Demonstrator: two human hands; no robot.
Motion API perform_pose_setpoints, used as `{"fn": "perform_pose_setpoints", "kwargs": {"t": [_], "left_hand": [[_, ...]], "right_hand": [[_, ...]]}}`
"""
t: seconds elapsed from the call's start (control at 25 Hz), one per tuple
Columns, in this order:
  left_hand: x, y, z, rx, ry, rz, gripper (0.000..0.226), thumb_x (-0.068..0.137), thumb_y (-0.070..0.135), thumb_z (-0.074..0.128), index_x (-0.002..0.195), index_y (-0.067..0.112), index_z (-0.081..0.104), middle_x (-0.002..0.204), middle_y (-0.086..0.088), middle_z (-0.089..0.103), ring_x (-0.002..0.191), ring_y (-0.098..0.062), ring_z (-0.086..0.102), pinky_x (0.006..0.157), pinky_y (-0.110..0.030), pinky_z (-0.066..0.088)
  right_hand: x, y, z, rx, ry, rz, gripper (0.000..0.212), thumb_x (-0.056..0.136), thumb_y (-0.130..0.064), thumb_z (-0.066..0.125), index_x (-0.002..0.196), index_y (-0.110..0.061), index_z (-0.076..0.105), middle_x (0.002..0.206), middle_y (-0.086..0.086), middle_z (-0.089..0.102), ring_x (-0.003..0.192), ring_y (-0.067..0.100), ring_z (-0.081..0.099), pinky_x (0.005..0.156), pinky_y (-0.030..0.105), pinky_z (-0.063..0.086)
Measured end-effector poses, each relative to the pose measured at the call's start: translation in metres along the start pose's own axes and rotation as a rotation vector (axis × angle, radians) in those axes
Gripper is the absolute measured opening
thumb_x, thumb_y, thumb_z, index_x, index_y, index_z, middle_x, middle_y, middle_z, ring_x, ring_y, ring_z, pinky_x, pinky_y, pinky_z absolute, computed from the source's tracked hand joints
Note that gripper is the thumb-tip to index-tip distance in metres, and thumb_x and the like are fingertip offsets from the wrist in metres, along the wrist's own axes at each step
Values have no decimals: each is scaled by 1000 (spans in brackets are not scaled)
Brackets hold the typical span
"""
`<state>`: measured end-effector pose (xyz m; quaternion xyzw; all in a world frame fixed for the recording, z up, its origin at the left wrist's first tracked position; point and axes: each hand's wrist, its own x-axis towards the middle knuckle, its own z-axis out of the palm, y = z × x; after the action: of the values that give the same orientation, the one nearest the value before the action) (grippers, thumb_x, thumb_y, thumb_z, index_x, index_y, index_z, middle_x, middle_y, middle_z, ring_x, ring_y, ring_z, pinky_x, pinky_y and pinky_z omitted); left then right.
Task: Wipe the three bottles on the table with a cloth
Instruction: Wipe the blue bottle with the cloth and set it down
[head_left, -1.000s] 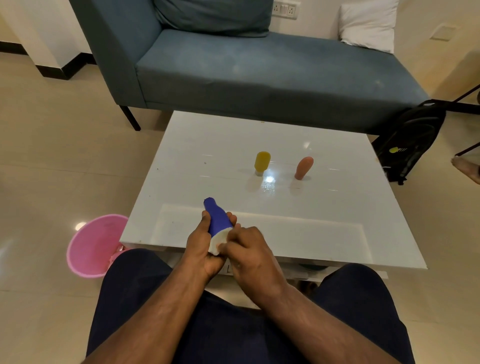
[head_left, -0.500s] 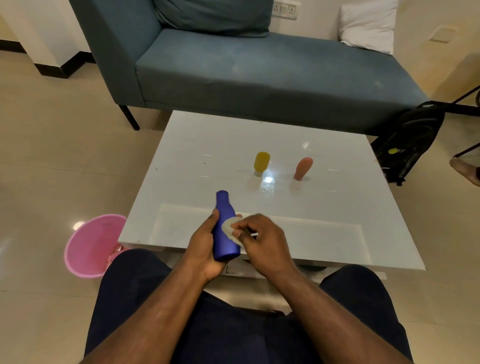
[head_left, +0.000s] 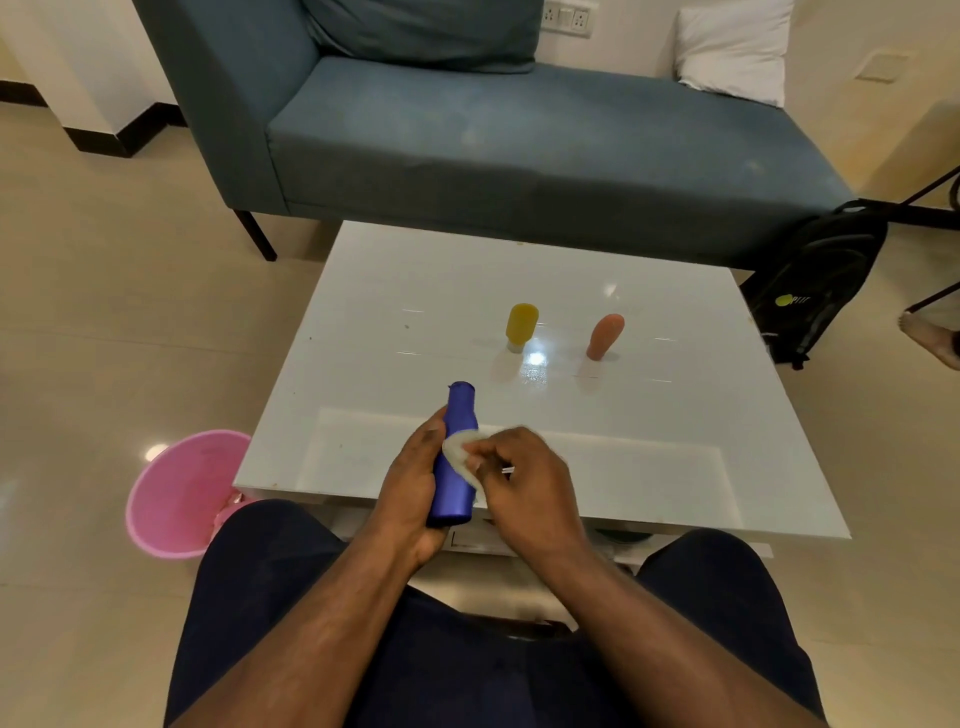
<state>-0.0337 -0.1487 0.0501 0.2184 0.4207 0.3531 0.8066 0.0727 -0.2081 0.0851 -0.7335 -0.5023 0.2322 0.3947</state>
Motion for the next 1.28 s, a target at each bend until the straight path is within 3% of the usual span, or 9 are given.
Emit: {"fn": "perform_pose_setpoints", "kwargs": {"t": [0.24, 0.48, 0.6, 0.68, 0.92, 1.12, 1.28], "left_hand": [[-9, 2, 1, 101, -49, 11, 31, 100, 39, 54, 125, 22, 65, 91, -7, 73, 70, -17, 66, 56, -32, 56], [3, -2, -3, 39, 15, -37, 54, 83, 45, 68, 129, 16, 65, 94, -12, 72, 75, -21, 67, 69, -36, 54], [-2, -2, 0, 107, 13, -62, 39, 96, 46, 59, 118, 14, 66, 79, -7, 71, 60, -16, 61, 58, -32, 50], [-6, -1, 1, 111, 12, -77, 37, 99, 46, 55, 113, 13, 66, 78, -7, 71, 58, -16, 60, 54, -30, 49], [0, 5, -6, -174, 14, -233, 50, 89, 48, 63, 112, 5, 64, 75, -12, 67, 61, -20, 67, 56, -30, 58], [-4, 3, -1, -88, -96, -258, 52, 83, 57, 68, 109, 13, 71, 88, -12, 66, 73, -23, 62, 69, -37, 50], [-10, 9, 0, -89, -120, -265, 44, 84, 48, 67, 111, 13, 72, 90, -11, 69, 76, -24, 64, 73, -38, 48]], "right_hand": [[43, -10, -9, 37, 52, 81, 13, 90, -28, 63, 100, -23, 70, 99, -10, 65, 84, -5, 56, 66, 0, 38], [-5, -13, 3, 64, 3, 1, 7, 89, -22, 64, 89, -29, 64, 94, -16, 60, 90, -7, 55, 77, 5, 40], [22, -12, -3, 52, 52, 48, 11, 90, -22, 63, 98, -19, 69, 98, -7, 63, 84, -4, 56, 67, 1, 40], [35, -15, -8, 114, 81, 85, 13, 91, -19, 63, 101, -15, 70, 100, -3, 63, 81, -3, 56, 58, 0, 39], [-14, -20, 15, 122, -2, -18, 8, 91, -22, 62, 97, -22, 67, 96, -12, 62, 92, -1, 58, 79, 12, 48], [16, -15, 4, 57, 20, 17, 4, 91, -22, 61, 90, -24, 64, 96, -11, 59, 87, -1, 57, 72, 8, 44], [22, -9, 7, -27, 25, -51, 20, 91, -14, 57, 105, -26, 65, 103, -11, 58, 93, 1, 56, 85, 16, 45]]}}
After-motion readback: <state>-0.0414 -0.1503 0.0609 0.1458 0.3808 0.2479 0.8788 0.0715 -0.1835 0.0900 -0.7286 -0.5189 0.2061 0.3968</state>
